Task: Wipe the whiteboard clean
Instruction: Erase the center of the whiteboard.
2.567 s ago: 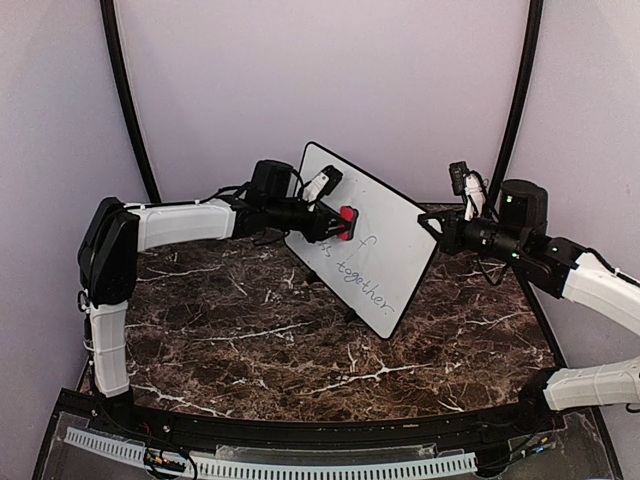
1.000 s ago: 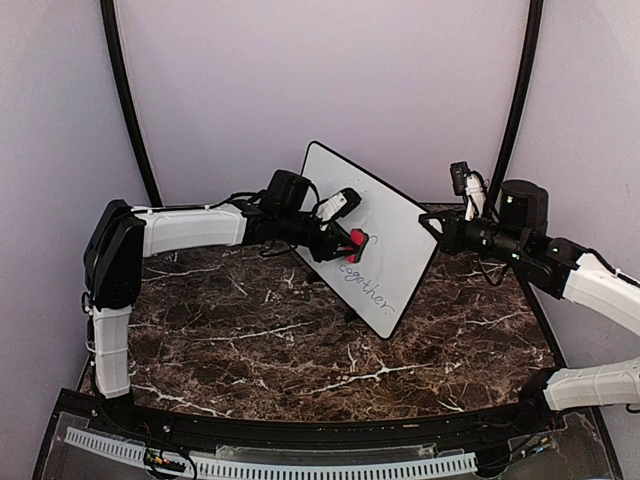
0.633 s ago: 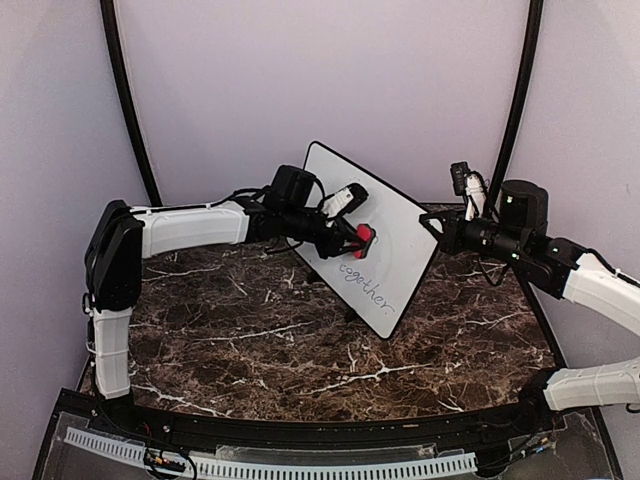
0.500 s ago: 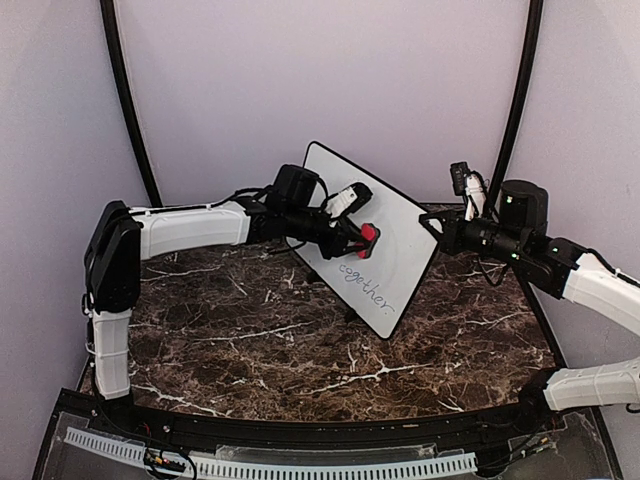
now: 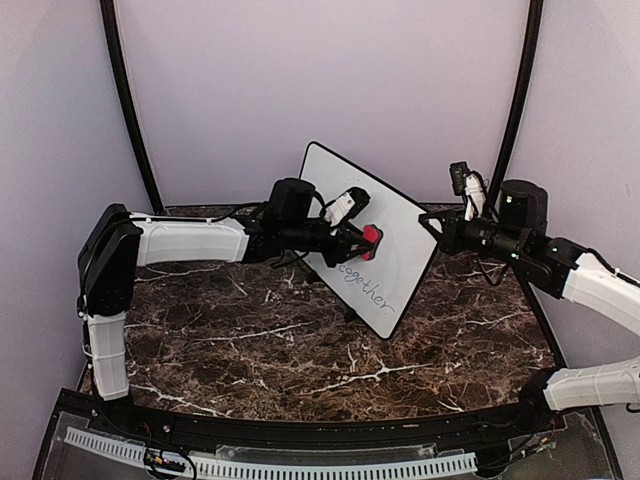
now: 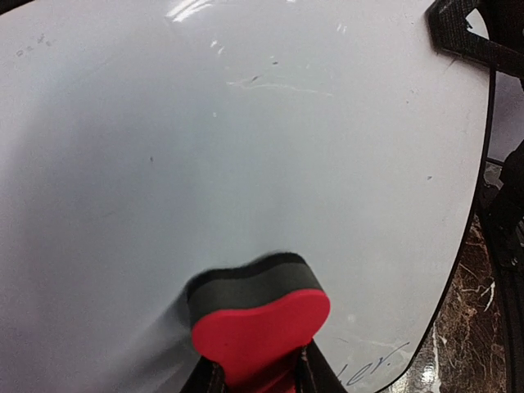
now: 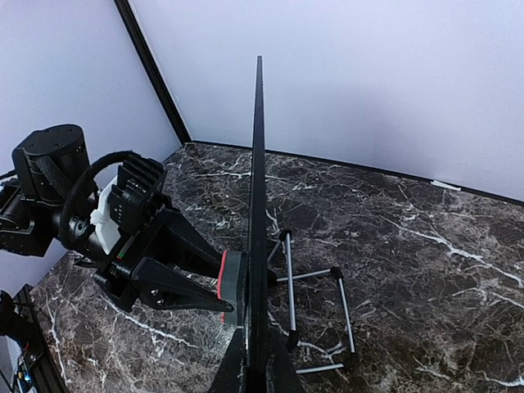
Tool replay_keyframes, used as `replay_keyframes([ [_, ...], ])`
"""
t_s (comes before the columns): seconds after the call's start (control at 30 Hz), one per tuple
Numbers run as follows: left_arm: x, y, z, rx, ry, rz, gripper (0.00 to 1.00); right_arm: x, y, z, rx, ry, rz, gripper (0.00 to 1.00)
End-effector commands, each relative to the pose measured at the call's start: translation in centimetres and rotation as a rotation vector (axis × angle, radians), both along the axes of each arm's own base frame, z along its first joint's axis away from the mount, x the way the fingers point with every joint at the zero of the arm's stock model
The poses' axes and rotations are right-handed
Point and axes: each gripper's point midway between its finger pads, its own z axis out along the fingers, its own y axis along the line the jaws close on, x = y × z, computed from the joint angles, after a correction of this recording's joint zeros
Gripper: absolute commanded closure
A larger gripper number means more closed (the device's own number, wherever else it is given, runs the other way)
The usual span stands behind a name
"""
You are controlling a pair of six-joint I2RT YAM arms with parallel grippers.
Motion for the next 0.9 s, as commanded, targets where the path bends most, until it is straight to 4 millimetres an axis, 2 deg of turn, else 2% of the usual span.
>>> replay_keyframes([
  [0.0,5.0,3.2,-1.0,-0.011,-0.012,0.209,0.85,-3.7,2.6,-3.8,-0.1,0.065,0.23,1.0],
  [0.27,7.0,4.9,-3.7,0.046,-0.012,0.33,0.85,-3.6,2.8,-3.7,-0.099,0.066,0.235,1.0],
  [0.4,6.6,4.4,-3.6,0.029,0.001,0.293,0.85,-3.6,2.7,-3.8,-0.101,0.068,0.233,1.0],
  [0.5,5.3,3.4,-3.4,0.003,0.019,0.229,0.85,-3.6,2.7,-3.9,-0.101,0.07,0.232,1.0],
  [0.7,0.4,-0.3,-3.5,-0.017,-0.004,0.093,0.85,-3.5,2.8,-4.0,-0.098,0.073,0.233,1.0],
  [0.87,-2.0,-2.3,-3.3,-0.022,-0.02,0.039,0.86,-3.6,2.8,-4.0,-0.099,0.075,0.234,1.0],
])
